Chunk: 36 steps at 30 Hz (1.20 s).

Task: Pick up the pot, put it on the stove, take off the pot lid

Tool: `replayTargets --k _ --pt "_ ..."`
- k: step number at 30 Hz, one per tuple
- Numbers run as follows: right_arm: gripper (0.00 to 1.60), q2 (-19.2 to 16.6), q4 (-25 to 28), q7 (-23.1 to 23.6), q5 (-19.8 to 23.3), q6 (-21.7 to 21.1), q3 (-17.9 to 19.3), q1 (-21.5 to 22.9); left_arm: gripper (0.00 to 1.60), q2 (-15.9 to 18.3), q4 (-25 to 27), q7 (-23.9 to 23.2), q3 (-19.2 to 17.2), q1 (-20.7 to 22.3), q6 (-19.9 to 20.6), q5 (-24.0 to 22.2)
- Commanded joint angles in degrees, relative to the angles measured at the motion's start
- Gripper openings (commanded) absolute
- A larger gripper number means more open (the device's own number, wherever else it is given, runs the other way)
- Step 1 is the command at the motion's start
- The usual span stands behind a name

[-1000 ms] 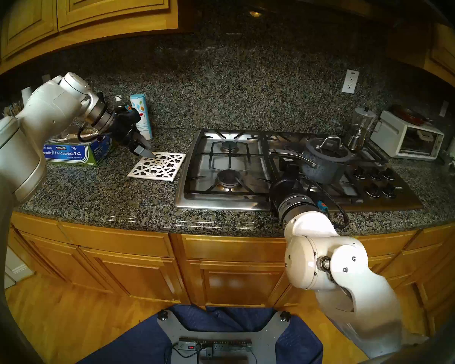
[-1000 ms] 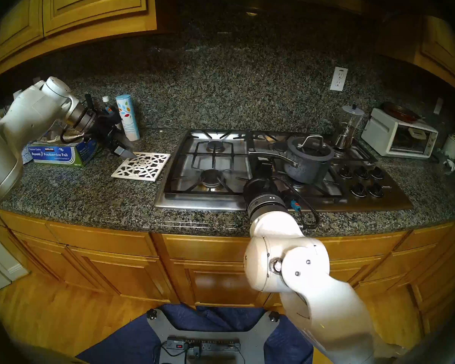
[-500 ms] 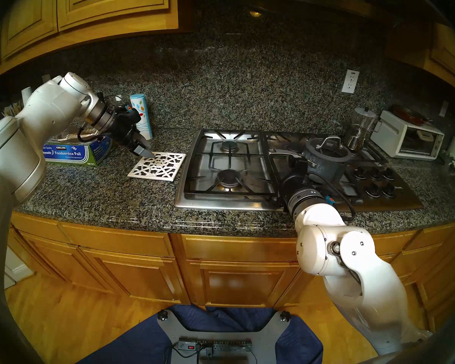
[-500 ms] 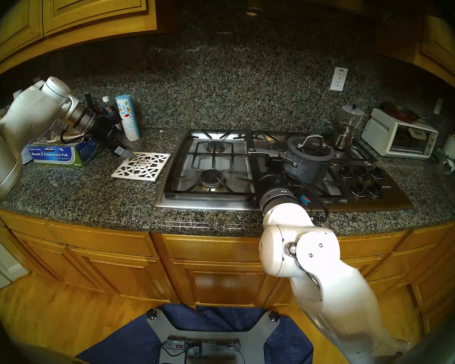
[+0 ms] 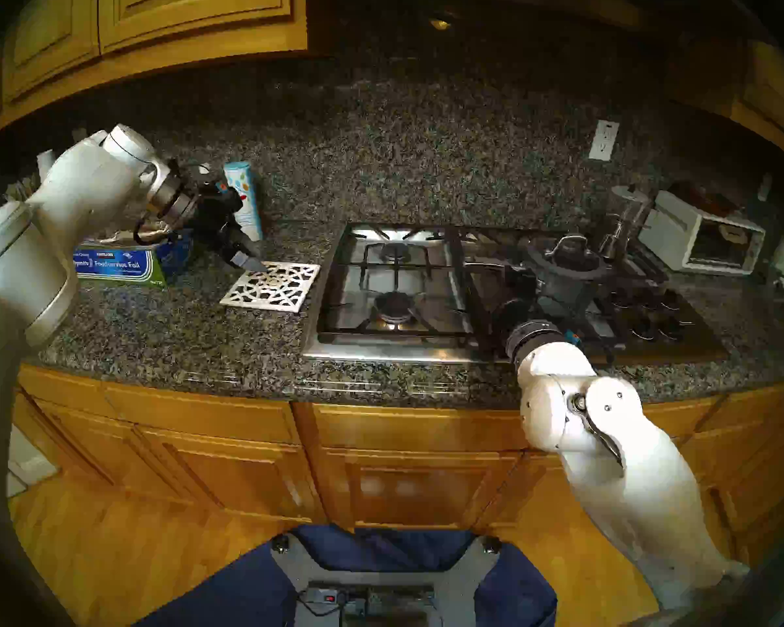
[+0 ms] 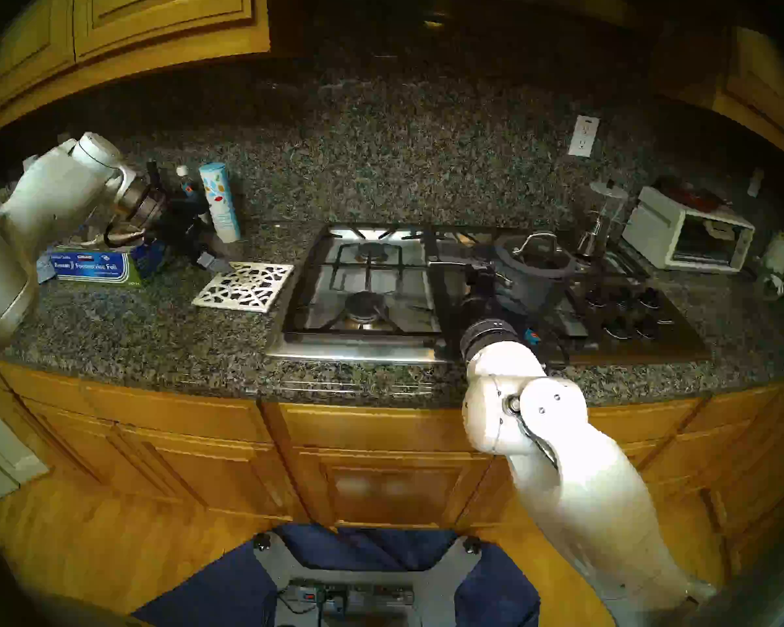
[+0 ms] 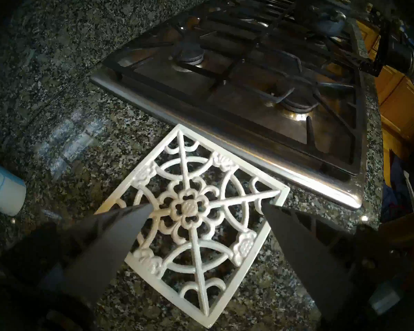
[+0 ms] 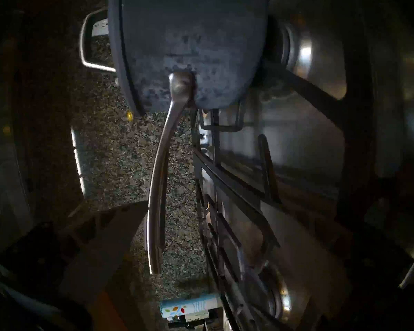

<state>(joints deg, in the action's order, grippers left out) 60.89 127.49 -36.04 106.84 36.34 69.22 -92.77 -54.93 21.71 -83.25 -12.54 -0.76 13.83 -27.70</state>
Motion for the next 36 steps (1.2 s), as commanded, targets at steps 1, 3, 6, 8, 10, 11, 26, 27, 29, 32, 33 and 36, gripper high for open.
replayTargets --k 1,3,6,8,10,11,26,27,29,32,33,36 --pt "1.60 -0.6 -0.6 2.7 0.6 -2.2 2.6 4.2 1.60 0.0 0.1 0.0 -0.7 2.4 0.0 -0.2" --pt "1.60 -0.5 -0.7 2.6 1.0 -2.5 2.7 4.7 1.60 0.0 0.2 0.0 -0.7 2.4 0.0 -0.2" --pt "1.60 -0.6 -0.4 2.0 1.5 -2.7 2.9 5.9 1.60 0.1 0.2 0.1 -0.7 2.3 0.0 -0.2" --pt "1.60 -0.8 0.2 1.3 1.7 -2.7 3.1 6.3 1.60 0.1 0.3 0.1 -0.7 2.3 0.0 -0.2" --pt "1.60 -1.1 1.2 0.6 1.9 -2.6 3.3 6.4 1.60 0.1 0.3 0.1 -0.7 2.3 0.1 -0.2" --pt "1.60 -1.3 1.8 0.2 1.9 -2.6 3.4 6.4 1.60 0.1 0.4 0.1 -0.7 2.3 0.1 -0.2" --pt "1.60 -2.5 5.7 -2.9 1.9 -2.2 4.1 5.0 1.60 0.2 0.5 0.1 -0.8 2.4 0.2 -0.2" --pt "1.60 -2.5 5.2 -2.7 2.1 -2.2 4.2 4.8 1.60 0.2 0.5 0.1 -0.8 2.4 0.2 -0.2" --pt "1.60 -2.4 4.4 -2.3 2.7 -2.7 4.6 4.7 1.60 0.2 0.5 0.1 -0.8 2.4 0.2 -0.2" --pt "1.60 -2.4 3.3 -1.8 3.3 -3.2 5.1 4.7 1.60 0.2 0.5 0.1 -0.8 2.4 0.2 -0.2" --pt "1.60 -2.4 3.0 -1.7 3.6 -3.4 5.3 4.8 1.60 0.2 0.5 0.1 -0.8 2.4 0.2 -0.2" --pt "1.60 -2.5 1.9 -1.4 4.3 -4.2 5.8 5.3 1.60 0.2 0.5 0.1 -0.8 2.4 0.2 -0.2"
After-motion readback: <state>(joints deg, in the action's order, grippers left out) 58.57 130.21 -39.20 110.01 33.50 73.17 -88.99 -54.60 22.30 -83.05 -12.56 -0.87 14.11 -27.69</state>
